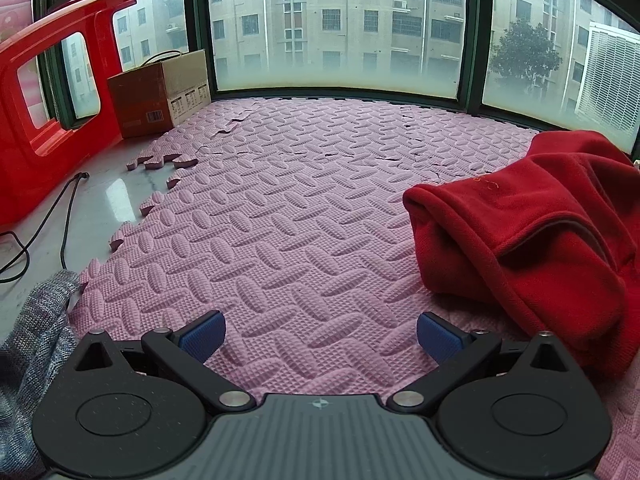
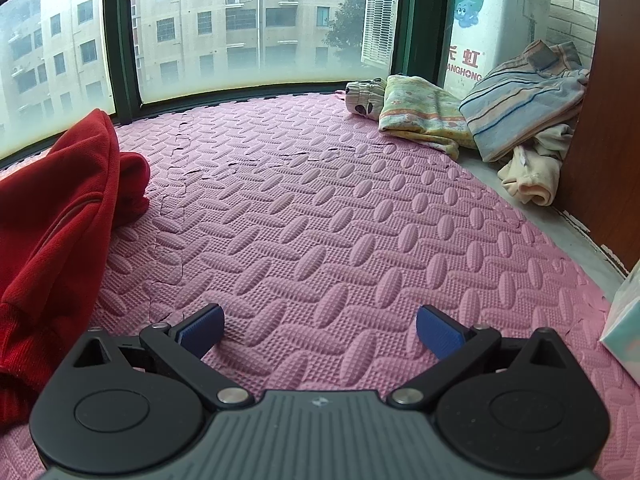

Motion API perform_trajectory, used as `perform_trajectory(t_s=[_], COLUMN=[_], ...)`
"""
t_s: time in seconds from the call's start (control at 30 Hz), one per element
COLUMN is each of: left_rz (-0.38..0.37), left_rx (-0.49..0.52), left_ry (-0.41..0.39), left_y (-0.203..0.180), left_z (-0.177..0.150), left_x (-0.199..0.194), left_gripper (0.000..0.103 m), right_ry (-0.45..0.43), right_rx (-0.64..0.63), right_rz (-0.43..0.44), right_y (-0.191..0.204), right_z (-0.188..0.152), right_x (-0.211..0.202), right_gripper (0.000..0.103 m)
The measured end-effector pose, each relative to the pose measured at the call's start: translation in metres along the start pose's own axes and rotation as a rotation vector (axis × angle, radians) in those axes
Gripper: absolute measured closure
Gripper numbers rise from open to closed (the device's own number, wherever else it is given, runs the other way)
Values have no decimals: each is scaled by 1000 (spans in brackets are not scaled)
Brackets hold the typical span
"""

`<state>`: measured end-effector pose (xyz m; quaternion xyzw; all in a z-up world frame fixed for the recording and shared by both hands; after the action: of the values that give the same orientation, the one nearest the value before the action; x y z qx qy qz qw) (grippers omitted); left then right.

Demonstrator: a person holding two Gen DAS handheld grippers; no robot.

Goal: Fold clothes
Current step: 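Move both tools toward the crumpled red fleece garment on the mat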

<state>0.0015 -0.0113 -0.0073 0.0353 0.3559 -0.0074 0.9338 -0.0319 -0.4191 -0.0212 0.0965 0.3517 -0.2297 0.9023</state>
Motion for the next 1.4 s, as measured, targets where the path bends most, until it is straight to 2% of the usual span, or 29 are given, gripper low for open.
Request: perform_trajectory(t_s=[0.73, 1.07, 1.4], left_rz=[-142, -165, -193], left_rx=[27, 42, 33], left_ry=[22, 73, 90], left_y=[-43, -54, -59], left_z=[0, -5, 0], left_x=[-43, -47, -50], left_gripper=[0, 0, 0], right_ry=[22, 25, 24], right_rx=[-62, -82, -101], right_rz=[128, 168, 198], right_y=[26, 35, 43], right_z=[-20, -29, -30], right_x=[-42, -57, -64], right_gripper=[0, 0, 2])
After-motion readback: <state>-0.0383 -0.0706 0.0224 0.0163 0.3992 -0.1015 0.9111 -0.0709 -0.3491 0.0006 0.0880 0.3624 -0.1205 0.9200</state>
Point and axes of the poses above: each gripper's, at about its wrist camera, not at the fingertips, and x roughly the way its jaws point, y to its left, z to its top, the point moved 3 cm from there along x, roughly the way its jaws point, and after that the axes turned 3 degrees about x, right-handed, at the moved point
